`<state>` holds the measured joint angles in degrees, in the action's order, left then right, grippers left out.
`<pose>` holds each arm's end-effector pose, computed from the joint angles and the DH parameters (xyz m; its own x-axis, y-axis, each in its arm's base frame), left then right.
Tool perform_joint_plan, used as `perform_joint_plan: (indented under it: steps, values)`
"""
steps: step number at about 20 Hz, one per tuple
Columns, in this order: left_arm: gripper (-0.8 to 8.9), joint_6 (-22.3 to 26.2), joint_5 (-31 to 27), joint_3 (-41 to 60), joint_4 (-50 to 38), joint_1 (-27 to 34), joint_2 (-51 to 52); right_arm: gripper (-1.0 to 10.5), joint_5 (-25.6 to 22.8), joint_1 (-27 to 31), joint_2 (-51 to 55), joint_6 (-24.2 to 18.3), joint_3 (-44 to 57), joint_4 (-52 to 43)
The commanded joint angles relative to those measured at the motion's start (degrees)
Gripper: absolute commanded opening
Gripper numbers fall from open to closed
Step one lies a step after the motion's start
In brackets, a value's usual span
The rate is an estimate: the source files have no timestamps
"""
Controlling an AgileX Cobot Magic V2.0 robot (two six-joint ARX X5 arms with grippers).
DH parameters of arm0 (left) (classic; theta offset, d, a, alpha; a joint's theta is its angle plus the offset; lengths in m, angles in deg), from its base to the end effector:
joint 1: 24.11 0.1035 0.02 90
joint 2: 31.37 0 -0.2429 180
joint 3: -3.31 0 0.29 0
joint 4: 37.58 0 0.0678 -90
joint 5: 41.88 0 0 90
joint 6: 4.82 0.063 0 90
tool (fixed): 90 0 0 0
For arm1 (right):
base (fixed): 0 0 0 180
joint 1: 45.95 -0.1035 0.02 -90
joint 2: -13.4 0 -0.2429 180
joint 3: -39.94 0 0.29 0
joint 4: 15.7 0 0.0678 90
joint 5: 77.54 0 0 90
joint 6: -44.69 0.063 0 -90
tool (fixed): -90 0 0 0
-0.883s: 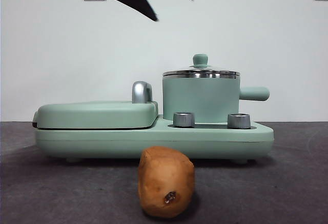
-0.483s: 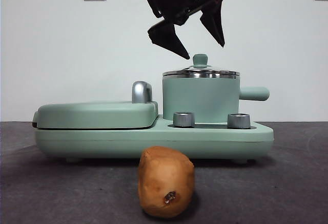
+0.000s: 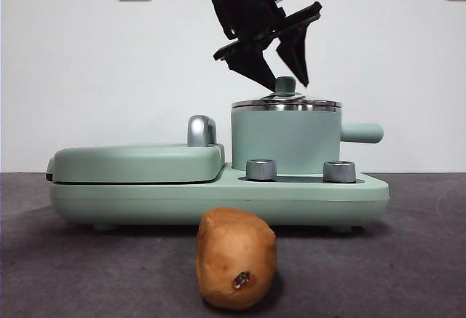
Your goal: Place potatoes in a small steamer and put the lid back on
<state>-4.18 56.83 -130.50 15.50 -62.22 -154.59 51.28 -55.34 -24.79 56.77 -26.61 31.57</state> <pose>0.4143 -0.3371 0.2721 0.4801 -0.5690 -0.6677 0.7038 0.7041 -0.0940 0.1858 0.0708 0.3536 0.6249 0.7387 -0.2525 -0.6295 0.6681 0.3966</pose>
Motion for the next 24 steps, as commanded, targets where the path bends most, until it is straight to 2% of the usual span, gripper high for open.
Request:
perform_joint_plan:
  steps: [1, 5, 10, 13, 18, 24]
  values:
    - [0.78, 0.2, 0.2, -1.8, -0.2, -0.9, -1.4, 4.8, -0.1, -0.2, -0.3, 0.4, -1.0, -0.6]
    - [0.44, 0.2, 0.2, -2.1, -0.2, -0.9, -1.4, 4.8, -0.3, -0.2, -0.3, 0.4, -1.0, -0.6]
    - [0.16, 0.2, 0.2, -8.3, 6.2, -0.7, -1.3, 4.8, -7.5, -0.5, -0.9, 0.7, -1.2, 1.9]
    - [0.16, -0.1, 0.2, -12.7, 10.3, 0.2, 0.1, 4.8, -10.6, -2.8, -3.8, 0.7, -3.1, 6.3]
    - [0.16, -0.2, 0.2, -12.9, 12.6, 2.4, 6.2, 4.8, -18.2, -12.5, -11.2, 1.6, -6.6, 10.3]
    - [0.16, 0.0, 0.2, -12.9, 21.1, 7.0, 12.5, 4.8, -28.9, -28.2, -22.4, 8.0, -6.9, 10.4]
